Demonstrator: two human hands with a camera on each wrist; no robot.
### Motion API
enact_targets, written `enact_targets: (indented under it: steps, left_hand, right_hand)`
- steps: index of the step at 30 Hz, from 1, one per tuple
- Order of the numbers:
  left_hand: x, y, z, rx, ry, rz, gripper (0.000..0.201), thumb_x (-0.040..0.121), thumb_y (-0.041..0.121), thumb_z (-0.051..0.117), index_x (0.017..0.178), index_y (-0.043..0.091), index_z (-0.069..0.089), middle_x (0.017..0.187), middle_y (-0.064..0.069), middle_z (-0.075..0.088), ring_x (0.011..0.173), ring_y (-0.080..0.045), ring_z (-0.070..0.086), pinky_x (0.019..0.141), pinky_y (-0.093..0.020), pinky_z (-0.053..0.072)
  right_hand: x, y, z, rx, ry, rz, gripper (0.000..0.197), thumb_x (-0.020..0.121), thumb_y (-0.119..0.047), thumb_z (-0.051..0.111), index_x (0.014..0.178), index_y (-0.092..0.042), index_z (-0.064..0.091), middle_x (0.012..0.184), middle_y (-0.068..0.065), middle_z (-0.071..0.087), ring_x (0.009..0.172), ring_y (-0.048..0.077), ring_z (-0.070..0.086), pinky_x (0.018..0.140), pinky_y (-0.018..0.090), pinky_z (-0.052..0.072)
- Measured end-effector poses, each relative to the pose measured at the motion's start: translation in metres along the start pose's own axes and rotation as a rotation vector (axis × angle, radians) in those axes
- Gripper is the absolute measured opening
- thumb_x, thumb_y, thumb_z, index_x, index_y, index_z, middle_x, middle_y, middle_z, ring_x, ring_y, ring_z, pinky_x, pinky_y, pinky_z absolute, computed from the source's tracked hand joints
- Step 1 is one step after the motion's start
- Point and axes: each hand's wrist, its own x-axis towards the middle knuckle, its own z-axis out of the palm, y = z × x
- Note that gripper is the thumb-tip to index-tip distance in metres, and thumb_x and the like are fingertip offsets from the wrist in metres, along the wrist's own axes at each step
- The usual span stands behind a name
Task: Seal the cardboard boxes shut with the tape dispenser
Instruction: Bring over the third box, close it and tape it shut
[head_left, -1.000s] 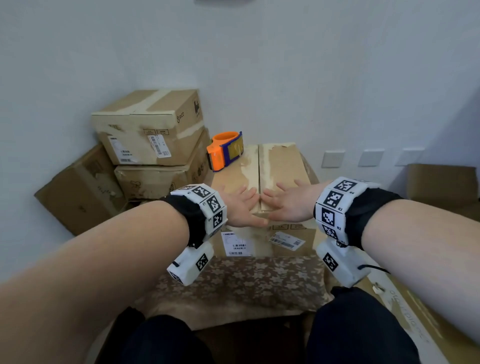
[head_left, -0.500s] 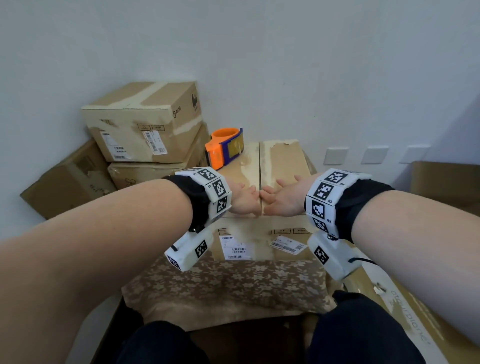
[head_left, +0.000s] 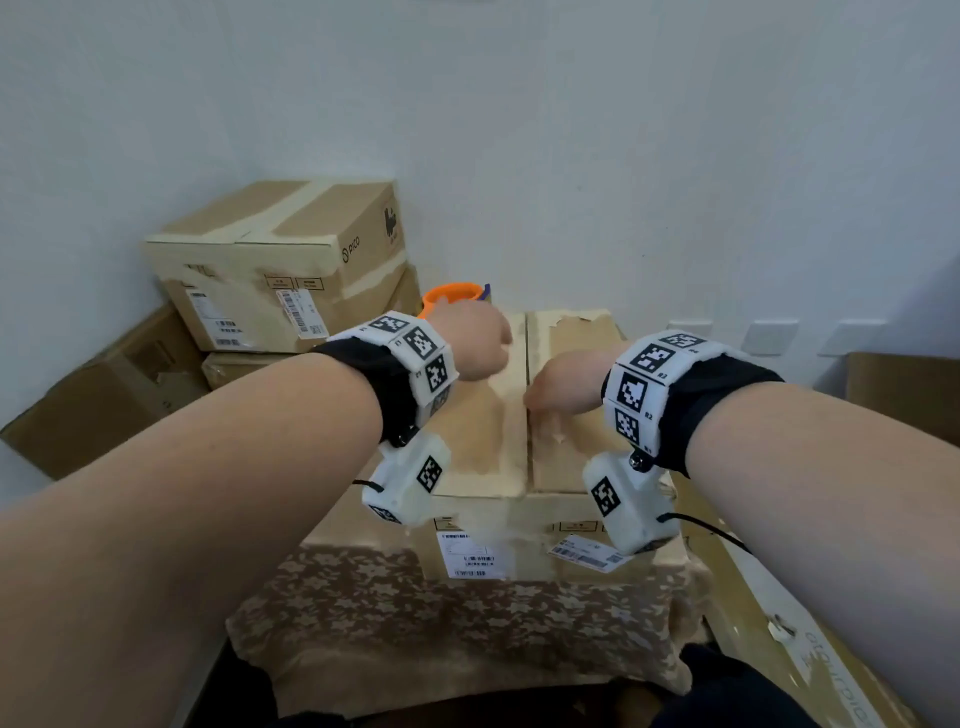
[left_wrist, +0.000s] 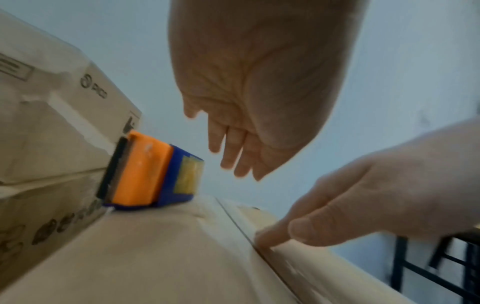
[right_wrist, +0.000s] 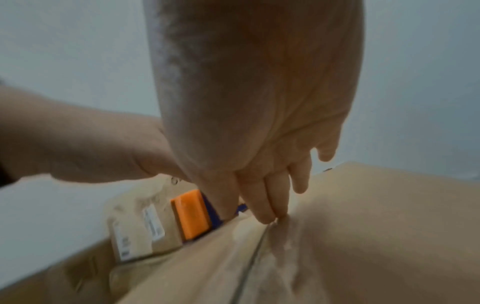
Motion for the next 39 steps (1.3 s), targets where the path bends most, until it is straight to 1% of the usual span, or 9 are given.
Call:
enact_targets:
  steps: [4,6,12,17,21,25,31,34,39]
  left_hand:
    - [0.000,-0.024,-0.003,0.002,0.093,-0.281,0.008,0.091,0.018,0.048,0.085,0.014,0.052,0.089,-0.003,0.054,0.085,-0.023,0.054,0.076,-0.035,0.044]
    - [0.001,-0.034,0.003,0.010,0.020,-0.309,0.017,0.094,0.023,0.048,0.090,0.009,0.056,0.081,-0.005,0.052,0.076,-0.021,0.052,0.056,-0.025,0.038]
    - [-0.002,-0.054,0.017,-0.268,0.174,-0.355,0.043,0.091,0.019,0.056,0.133,0.013,0.045,0.125,-0.011,0.057,0.108,-0.026,0.055,0.080,-0.031,0.042]
    - [0.001,-0.052,0.015,-0.303,0.090,-0.313,0.062,0.094,0.022,0.054,0.149,0.018,0.025,0.143,-0.009,0.045,0.124,-0.027,0.049,0.093,-0.034,0.045]
    - [0.003,-0.055,0.013,-0.238,0.106,-0.329,0.052,0.093,0.022,0.053,0.143,0.015,0.040,0.139,-0.009,0.048,0.124,-0.026,0.049,0.096,-0.033,0.042]
    - [-0.003,-0.051,0.018,-0.313,0.182,-0.264,0.020,0.092,0.019,0.049,0.109,0.016,0.060,0.105,-0.007,0.060,0.107,-0.028,0.054,0.085,-0.035,0.042]
    - [-0.029,-0.055,0.004,-0.678,0.245,-0.174,0.040,0.095,0.020,0.053,0.134,0.012,0.054,0.123,-0.011,0.061,0.107,-0.028,0.061,0.087,-0.033,0.047]
    - [-0.048,-0.050,-0.001,-1.059,0.179,-0.155,0.036,0.097,0.020,0.052,0.132,0.014,0.054,0.120,-0.008,0.061,0.102,-0.023,0.062,0.087,-0.038,0.054]
    - [-0.070,-0.042,0.002,-1.390,0.035,-0.073,0.032,0.090,0.011,0.061,0.122,0.014,0.057,0.117,-0.009,0.061,0.103,-0.022,0.062,0.082,-0.035,0.055]
  right_hand:
    - [0.004,0.007,-0.007,0.031,0.143,0.006,0.038,0.099,-0.031,0.035,0.109,-0.009,0.065,0.111,0.008,0.065,0.106,0.026,0.059,0.094,0.037,0.046]
    - [0.002,0.008,-0.008,0.020,0.199,0.016,0.034,0.097,-0.027,0.035,0.095,-0.011,0.065,0.100,0.006,0.064,0.102,0.027,0.059,0.090,0.036,0.047]
    - [0.001,0.015,-0.008,0.194,0.347,-0.012,0.037,0.095,-0.018,0.040,0.123,-0.015,0.064,0.128,0.005,0.060,0.117,0.028,0.054,0.096,0.034,0.046]
    - [-0.003,0.014,-0.011,0.242,0.369,-0.045,0.044,0.096,-0.018,0.039,0.138,-0.022,0.051,0.144,0.003,0.047,0.130,0.024,0.044,0.102,0.031,0.039]
    - [-0.007,0.016,-0.010,0.267,0.383,-0.050,0.045,0.096,-0.016,0.039,0.139,-0.021,0.050,0.146,0.003,0.045,0.131,0.023,0.043,0.103,0.029,0.039]
    - [-0.006,0.019,-0.009,0.304,0.407,-0.028,0.047,0.095,-0.016,0.041,0.142,-0.022,0.046,0.146,0.003,0.045,0.132,0.022,0.042,0.104,0.030,0.038]
    - [-0.011,0.013,-0.011,0.350,0.503,-0.105,0.065,0.093,-0.020,0.053,0.151,-0.021,0.025,0.151,0.005,0.035,0.134,0.028,0.038,0.104,0.032,0.035]
    - [-0.010,0.010,-0.007,0.338,0.482,-0.119,0.074,0.082,-0.037,0.068,0.145,-0.020,0.034,0.131,0.003,0.048,0.119,0.029,0.049,0.095,0.038,0.044]
    - [-0.020,0.014,0.004,0.345,0.402,-0.121,0.044,0.071,-0.057,0.074,0.095,-0.027,0.053,0.085,-0.007,0.056,0.083,0.016,0.056,0.070,0.028,0.045]
